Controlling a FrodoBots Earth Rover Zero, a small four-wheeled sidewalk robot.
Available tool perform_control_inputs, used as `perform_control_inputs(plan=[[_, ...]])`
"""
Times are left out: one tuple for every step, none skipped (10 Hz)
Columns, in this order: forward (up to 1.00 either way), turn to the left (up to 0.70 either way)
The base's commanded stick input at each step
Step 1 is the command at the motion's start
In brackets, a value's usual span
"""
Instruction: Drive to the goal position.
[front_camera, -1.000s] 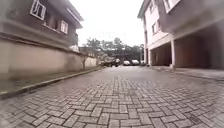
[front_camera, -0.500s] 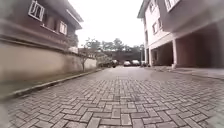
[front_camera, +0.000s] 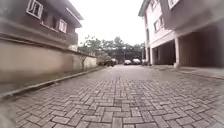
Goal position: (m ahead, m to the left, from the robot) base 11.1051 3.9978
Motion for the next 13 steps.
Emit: perform_control_inputs(plan=[[0.5,0.0],[0.5,0.0],[0.5,0.0],[0.5,0.0],[0.5,0.0],[0.5,0.0],[0.5,0.0],[0.5,0.0],[0.5,0.0],[0.5,0.0],[0.5,0.0],[0.5,0.0],[0.5,0.0]])
